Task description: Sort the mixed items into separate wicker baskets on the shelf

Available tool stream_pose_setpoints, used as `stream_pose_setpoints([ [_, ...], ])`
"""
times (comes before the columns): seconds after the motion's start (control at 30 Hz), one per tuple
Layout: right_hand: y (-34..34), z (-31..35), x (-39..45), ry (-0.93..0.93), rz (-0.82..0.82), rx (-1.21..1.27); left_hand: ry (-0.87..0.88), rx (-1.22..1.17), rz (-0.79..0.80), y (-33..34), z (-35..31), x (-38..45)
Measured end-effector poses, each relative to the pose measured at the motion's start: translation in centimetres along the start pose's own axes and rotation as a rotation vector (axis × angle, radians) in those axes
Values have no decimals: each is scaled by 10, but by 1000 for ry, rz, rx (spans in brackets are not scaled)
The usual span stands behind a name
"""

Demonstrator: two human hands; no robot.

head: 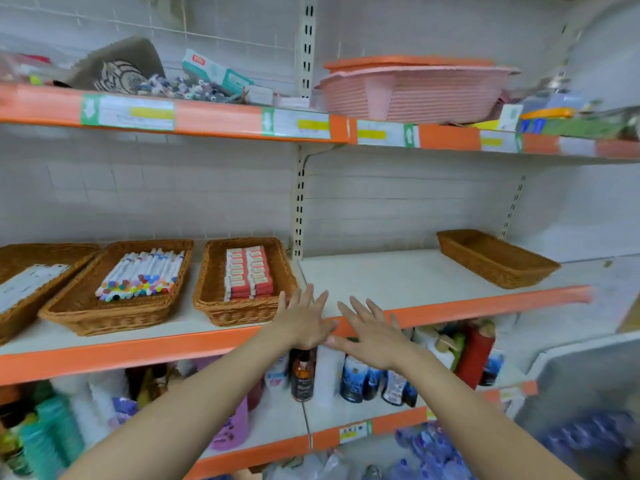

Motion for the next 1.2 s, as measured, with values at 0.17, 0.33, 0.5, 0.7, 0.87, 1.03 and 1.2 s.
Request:
stream_pose_setpoints([
  [0.17, -6, -45, 6, 29, -40, 16, 20, 32, -13, -2, -32, 29],
  [0.33, -13, -96, 26, 77, -36, -4, 56, 9, -1, 6, -64, 82],
  [0.5, -32, -154, 49, 135, -55, -50, 112, -32, 2, 11, -99, 136],
  [0.7, -40, -210, 65, 186, -42, -79, 156, -33, 34, 21, -136, 181],
  [0.87, -44, -250, 76, 185, -30, -113, 152, -36, 58, 32, -166, 209],
  [1.03, -50, -302, 78, 158, -32, -112, 103, -49, 70, 39, -206, 235],
  [1.2, -77, -378, 68, 162, -104, -143, 74, -82, 29, 30, -273, 259],
])
Point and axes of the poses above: each hand's wrist, its own x-axis towards the middle knuckle, its own y-axis out of the palm, z = x × y, the point moved 9 cm from there along x, towards the middle knuckle, and after that the axes turned 3 degrees about -z, right-handed, at the moved point
